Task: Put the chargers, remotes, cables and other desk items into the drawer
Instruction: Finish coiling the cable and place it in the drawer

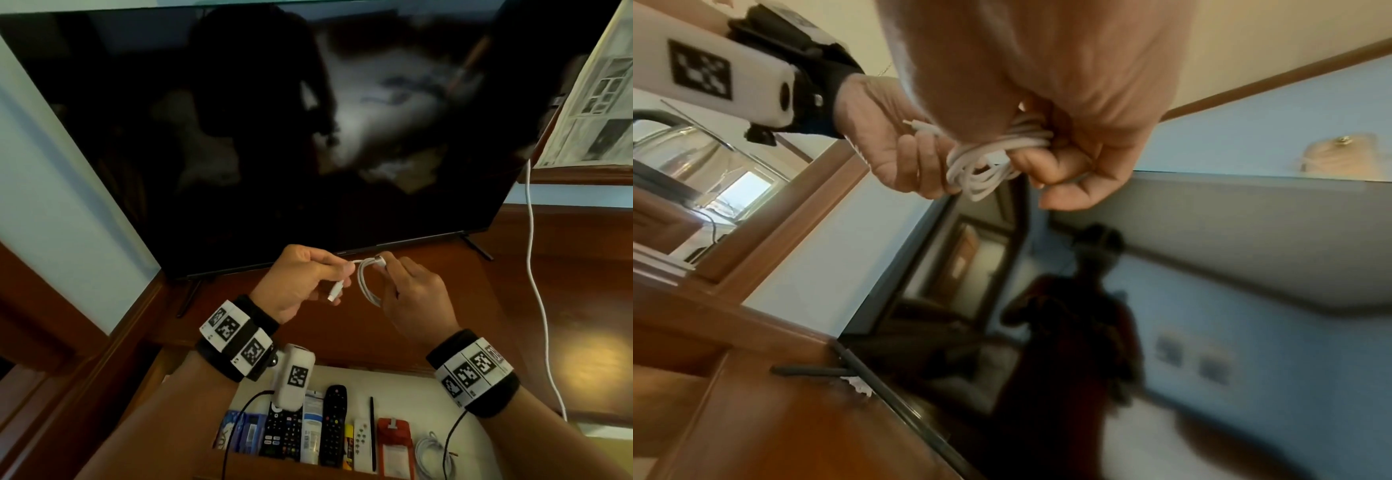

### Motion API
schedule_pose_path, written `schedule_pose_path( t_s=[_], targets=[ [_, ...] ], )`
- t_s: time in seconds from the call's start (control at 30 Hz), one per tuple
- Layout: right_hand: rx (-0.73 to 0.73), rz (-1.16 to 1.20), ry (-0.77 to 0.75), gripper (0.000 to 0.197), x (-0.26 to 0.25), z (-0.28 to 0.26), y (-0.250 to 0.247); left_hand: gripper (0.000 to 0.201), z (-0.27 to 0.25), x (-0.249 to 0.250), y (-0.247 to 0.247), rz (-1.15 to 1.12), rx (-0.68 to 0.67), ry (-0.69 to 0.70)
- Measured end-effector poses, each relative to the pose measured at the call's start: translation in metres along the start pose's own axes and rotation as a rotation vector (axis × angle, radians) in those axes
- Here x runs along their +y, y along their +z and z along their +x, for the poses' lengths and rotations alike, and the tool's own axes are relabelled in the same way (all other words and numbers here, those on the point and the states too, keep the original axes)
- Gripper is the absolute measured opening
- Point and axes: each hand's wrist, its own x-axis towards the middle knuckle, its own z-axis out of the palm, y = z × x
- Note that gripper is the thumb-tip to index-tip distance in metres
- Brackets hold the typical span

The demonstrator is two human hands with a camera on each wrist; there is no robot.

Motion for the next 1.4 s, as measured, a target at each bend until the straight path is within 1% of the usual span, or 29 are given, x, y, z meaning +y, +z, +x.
schedule_pose_path(
  t_s=[0.07, 0.13, 0.2, 0.23, 0.27, 0.33, 0.37, 0.43, 0.5, 0.57, 0.63, 0.67, 0.77, 0.83, 0.87, 0.97, 1.07, 1.17, 1.23, 1.3, 1.37, 1.4],
  targets=[
    [0.026, -0.008, 0.010, 0.030, 0.000, 0.004, 0.002, 0.016, -0.001, -0.004, 0.009, -0.023, 0.034, 0.033],
    [0.021, 0.007, 0.031, 0.028, -0.002, 0.006, 0.004, 0.012, -0.002, -0.013, 0.022, -0.017, 0.110, 0.072],
    [0.005, 0.076, 0.048, 0.020, -0.007, 0.007, 0.006, 0.010, 0.000, -0.024, 0.032, 0.030, 0.203, 0.130],
    [0.002, 0.130, 0.064, 0.012, -0.009, 0.008, 0.005, 0.011, 0.002, -0.030, 0.035, 0.071, 0.249, 0.173],
    [0.001, 0.182, 0.086, 0.009, -0.011, 0.008, 0.005, 0.012, 0.005, -0.034, 0.037, 0.116, 0.294, 0.221],
    [-0.018, 0.300, 0.171, 0.025, -0.013, 0.007, 0.005, 0.017, 0.011, -0.041, 0.038, 0.202, 0.357, 0.314],
    [-0.038, 0.386, 0.235, 0.029, -0.014, 0.006, 0.005, 0.023, 0.012, -0.044, 0.038, 0.243, 0.369, 0.346],
    [-0.075, 0.529, 0.347, 0.029, -0.016, 0.003, 0.004, 0.038, 0.016, -0.047, 0.035, 0.321, 0.349, 0.342],
    [-0.098, 0.601, 0.420, 0.029, -0.020, 0.000, 0.004, 0.045, 0.018, -0.048, 0.031, 0.325, 0.240, 0.267],
    [-0.100, 0.616, 0.455, 0.030, -0.023, -0.001, 0.004, 0.037, 0.021, -0.050, 0.029, 0.293, 0.126, 0.233],
    [-0.085, 0.624, 0.485, 0.030, -0.025, 0.000, 0.003, 0.019, 0.023, -0.052, 0.029, 0.301, 0.091, 0.277],
    [-0.084, 0.633, 0.502, 0.030, -0.025, 0.001, 0.004, 0.015, 0.022, -0.053, 0.032, 0.292, 0.099, 0.302],
    [-0.052, 0.643, 0.535, 0.035, -0.023, 0.002, 0.006, 0.020, 0.021, -0.057, 0.045, 0.284, 0.219, 0.355],
    [-0.012, 0.678, 0.560, 0.034, -0.022, 0.003, 0.009, 0.019, 0.021, -0.057, 0.052, 0.344, 0.293, 0.381],
    [0.001, 0.705, 0.581, 0.032, -0.021, 0.003, 0.011, 0.018, 0.021, -0.056, 0.055, 0.374, 0.307, 0.383],
    [0.008, 0.810, 0.643, 0.029, -0.018, 0.003, 0.011, 0.012, 0.022, -0.052, 0.060, 0.422, 0.272, 0.372],
    [-0.012, 0.882, 0.650, 0.031, -0.017, 0.001, 0.009, 0.014, 0.031, -0.059, 0.056, 0.475, 0.291, 0.319],
    [-0.055, 0.813, 0.629, 0.035, -0.018, -0.002, 0.011, 0.019, 0.038, -0.062, 0.052, 0.525, 0.302, 0.239],
    [-0.097, 0.767, 0.606, 0.037, -0.016, -0.001, 0.008, 0.026, 0.039, -0.060, 0.051, 0.554, 0.290, 0.241],
    [-0.157, 0.742, 0.579, 0.039, -0.014, 0.002, 0.002, 0.030, 0.036, -0.056, 0.048, 0.539, 0.233, 0.247],
    [-0.192, 0.745, 0.573, 0.040, -0.013, 0.002, -0.004, 0.029, 0.034, -0.058, 0.044, 0.530, 0.190, 0.246],
    [-0.198, 0.757, 0.580, 0.040, -0.013, 0.002, -0.006, 0.027, 0.033, -0.059, 0.043, 0.534, 0.198, 0.253]
  ],
)
